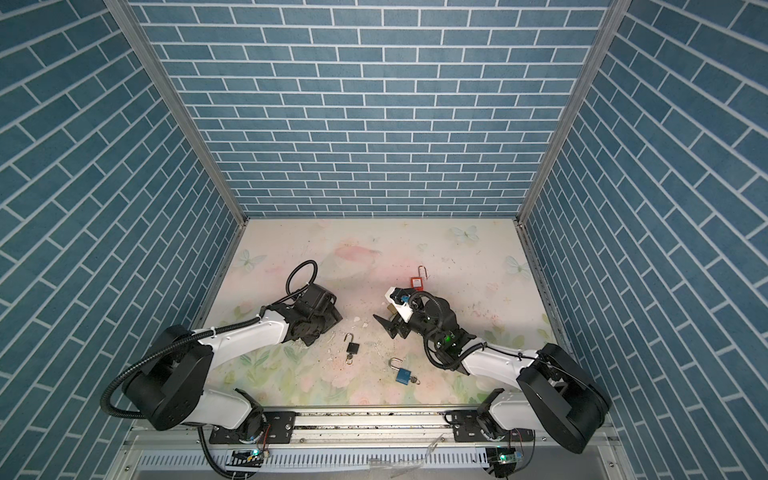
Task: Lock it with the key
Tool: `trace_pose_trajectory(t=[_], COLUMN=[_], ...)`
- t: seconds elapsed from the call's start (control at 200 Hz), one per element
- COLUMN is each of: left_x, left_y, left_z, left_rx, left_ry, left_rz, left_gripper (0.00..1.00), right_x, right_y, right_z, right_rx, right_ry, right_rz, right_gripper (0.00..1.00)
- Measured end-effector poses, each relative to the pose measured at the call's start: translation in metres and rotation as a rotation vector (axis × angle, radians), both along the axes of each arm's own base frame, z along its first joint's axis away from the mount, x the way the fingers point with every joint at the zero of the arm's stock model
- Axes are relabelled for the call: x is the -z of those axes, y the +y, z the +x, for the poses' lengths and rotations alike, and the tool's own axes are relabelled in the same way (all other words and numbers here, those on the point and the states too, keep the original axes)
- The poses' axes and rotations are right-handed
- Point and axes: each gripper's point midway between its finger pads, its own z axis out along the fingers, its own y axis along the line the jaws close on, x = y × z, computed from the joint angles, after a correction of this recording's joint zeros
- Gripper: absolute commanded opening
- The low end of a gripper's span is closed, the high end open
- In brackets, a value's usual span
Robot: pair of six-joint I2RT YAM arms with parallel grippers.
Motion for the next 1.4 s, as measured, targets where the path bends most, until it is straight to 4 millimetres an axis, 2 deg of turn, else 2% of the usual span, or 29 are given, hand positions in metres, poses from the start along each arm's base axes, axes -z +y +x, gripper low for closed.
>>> trace_pose_trajectory(t=[0.32, 0.72, 1.4], left_x=[0.002, 0.008, 0.007], left_y=[0.003, 0.013, 0.012], left_z=[0.032, 0.055, 0.055], left_rx=[0.015, 0.042, -0.016], left_ry=[-0.039, -0.051, -0.033], left_rz=[0.124, 0.245, 0.204], left_gripper=[0.86, 0.86, 0.86], right_x=[-0.006, -0.009, -0.004], right_y=[0.004, 0.007, 0.008], right_z=[0.002, 0.003, 0.002], right_rx=[-0.006, -0.012, -0.008], right_ry=[-0.018, -0.016, 0.0], right_rz=[-0.001, -0.004, -0.023], right_gripper=[0.9, 0.9, 0.9])
